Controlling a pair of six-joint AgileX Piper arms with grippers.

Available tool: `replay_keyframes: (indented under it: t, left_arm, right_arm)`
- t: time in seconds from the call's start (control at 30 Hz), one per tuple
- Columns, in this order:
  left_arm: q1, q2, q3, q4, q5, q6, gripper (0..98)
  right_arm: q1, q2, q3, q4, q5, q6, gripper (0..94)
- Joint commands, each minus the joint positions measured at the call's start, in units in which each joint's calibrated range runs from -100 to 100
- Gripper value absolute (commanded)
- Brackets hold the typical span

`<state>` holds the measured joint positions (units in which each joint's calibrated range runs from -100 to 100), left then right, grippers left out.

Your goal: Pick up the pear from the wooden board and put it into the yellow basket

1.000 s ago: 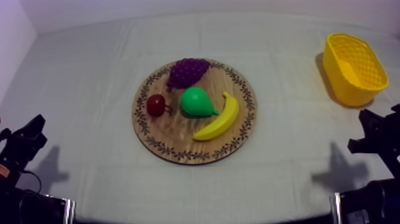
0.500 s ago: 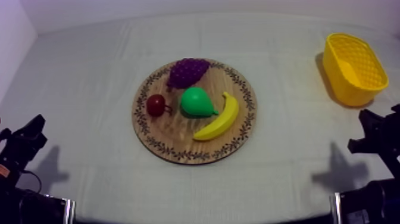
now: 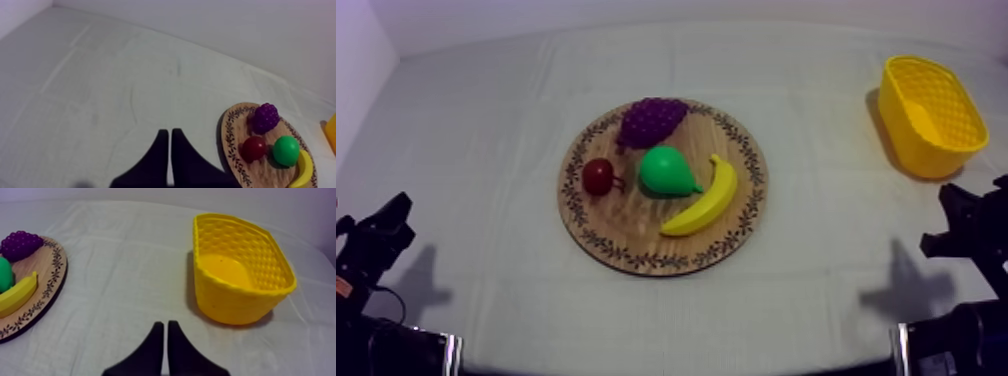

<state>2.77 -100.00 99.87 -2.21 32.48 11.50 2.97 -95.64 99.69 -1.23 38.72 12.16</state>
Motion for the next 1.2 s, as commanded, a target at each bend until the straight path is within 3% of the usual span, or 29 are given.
replay_keyframes:
  t: [0.0, 0.4, 0.6, 0.77, 0.93, 1.17]
  left_arm:
    - [0.0, 0.0, 0.0, -0.02, 0.0, 0.0, 0.1]
    - [0.0, 0.0, 0.0, -0.02, 0.0, 0.0, 0.1]
    - [0.0, 0.0, 0.0, -0.02, 0.0, 0.0, 0.1]
    - [0.0, 0.0, 0.0, -0.02, 0.0, 0.0, 0.1]
    - [0.0, 0.0, 0.0, -0.02, 0.0, 0.0, 0.1]
    - [0.0, 0.0, 0.0, -0.02, 0.0, 0.0, 0.1]
  right_arm:
    - [0.0, 0.0, 0.0, 0.0, 0.0, -0.1, 0.4]
    - [0.0, 0.0, -0.3, -0.1, 1.0, -1.9, 0.4]
    - [0.2, 1.8, -4.7, -1.8, 4.1, 0.5, 0.3]
    - [-1.0, 10.5, -14.6, -3.3, 5.2, 1.6, 0.2]
    - [-5.0, 20.1, -27.8, -2.0, 7.1, 0.4, 0.2]
    - [-8.5, 34.6, -48.1, -3.1, 16.9, 4.9, 0.2]
